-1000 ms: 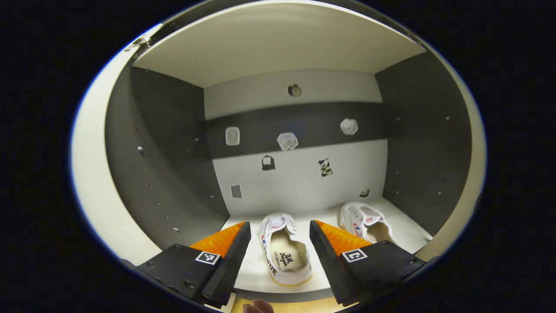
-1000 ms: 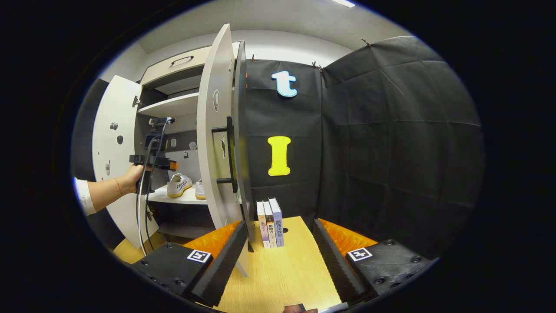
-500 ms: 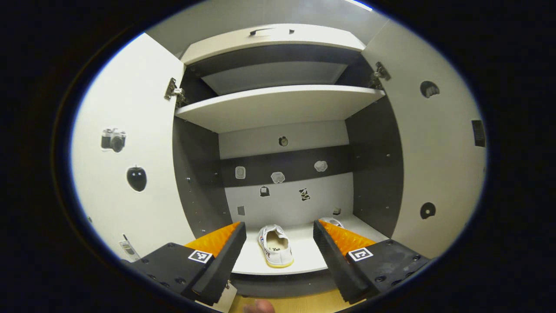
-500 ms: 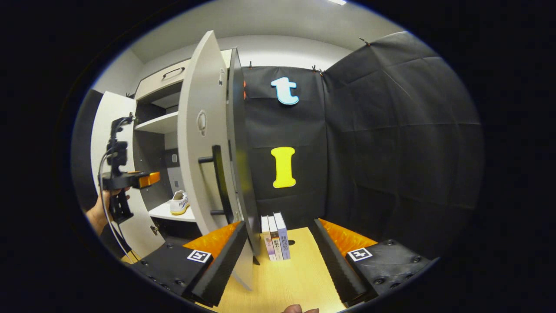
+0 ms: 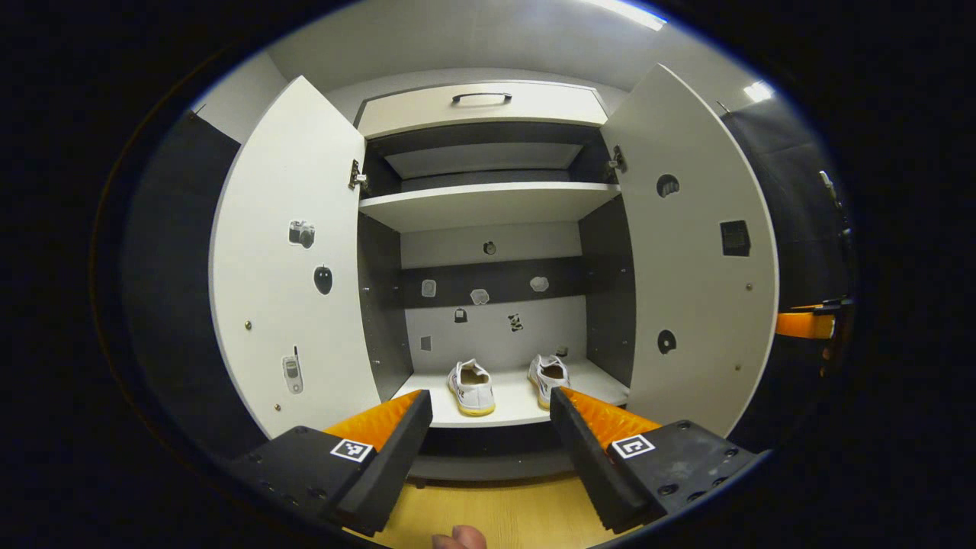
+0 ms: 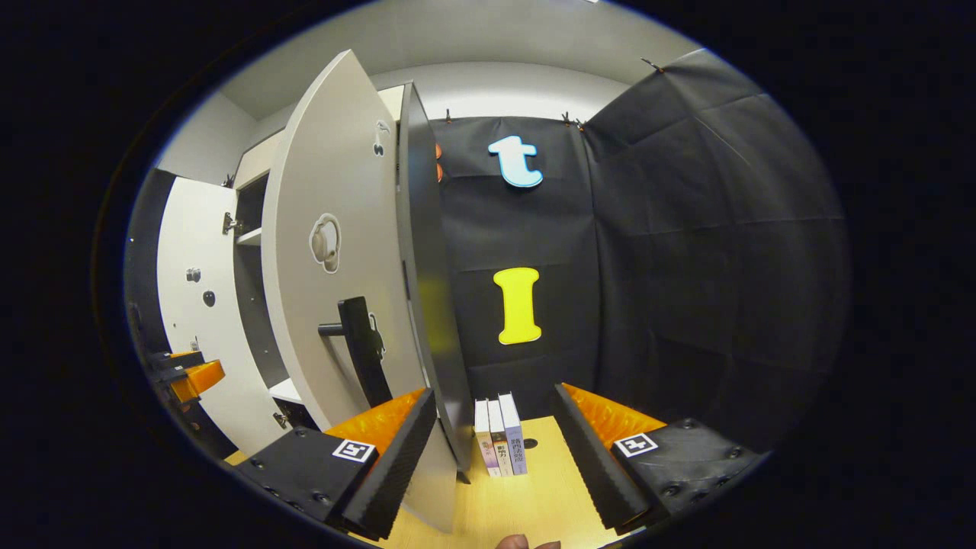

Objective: Grab one shoe with the right hand and put it into the shoe cabinet, grab the other shoe with the left hand and put it into the shoe cabinet; then close the right door with the right hand and the left door with the left hand.

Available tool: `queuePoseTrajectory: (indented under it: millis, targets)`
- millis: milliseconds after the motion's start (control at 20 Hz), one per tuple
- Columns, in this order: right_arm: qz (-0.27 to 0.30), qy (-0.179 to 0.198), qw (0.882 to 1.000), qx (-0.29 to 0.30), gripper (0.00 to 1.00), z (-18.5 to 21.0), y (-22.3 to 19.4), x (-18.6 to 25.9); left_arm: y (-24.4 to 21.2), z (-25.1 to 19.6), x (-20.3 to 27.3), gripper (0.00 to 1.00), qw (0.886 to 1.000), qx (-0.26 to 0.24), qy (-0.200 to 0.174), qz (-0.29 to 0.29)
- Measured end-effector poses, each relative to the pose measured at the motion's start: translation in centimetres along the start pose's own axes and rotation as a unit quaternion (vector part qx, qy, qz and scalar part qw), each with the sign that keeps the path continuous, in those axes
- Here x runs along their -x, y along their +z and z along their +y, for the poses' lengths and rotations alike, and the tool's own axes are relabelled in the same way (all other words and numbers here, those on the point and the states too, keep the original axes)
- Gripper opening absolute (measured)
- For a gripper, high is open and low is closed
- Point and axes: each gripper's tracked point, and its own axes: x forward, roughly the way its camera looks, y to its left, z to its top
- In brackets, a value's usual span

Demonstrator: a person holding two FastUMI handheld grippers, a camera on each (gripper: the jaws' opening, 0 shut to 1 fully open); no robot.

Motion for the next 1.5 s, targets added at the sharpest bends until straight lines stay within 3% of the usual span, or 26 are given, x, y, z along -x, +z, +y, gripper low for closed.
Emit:
queuePoseTrajectory:
  millis: [400, 850, 1500]
  targets:
    - [-0.001, 0.015, 1.000, 0.013, 1.00, 1.9, 0.1, -0.7, -1.9, 0.3, 4.9, 0.98, 1.000, 0.020, -0.012, 0.011]
    - [-0.008, 0.010, 1.000, 0.021, 0.96, 5.9, -0.5, 0.3, -2.9, 5.4, 6.1, 0.98, 0.999, 0.032, 0.000, 0.019]
    - [-0.011, 0.109, 0.994, 0.009, 0.98, 21.7, -1.4, -1.6, -3.7, 13.7, 8.4, 0.98, 0.997, 0.051, 0.046, 0.022]
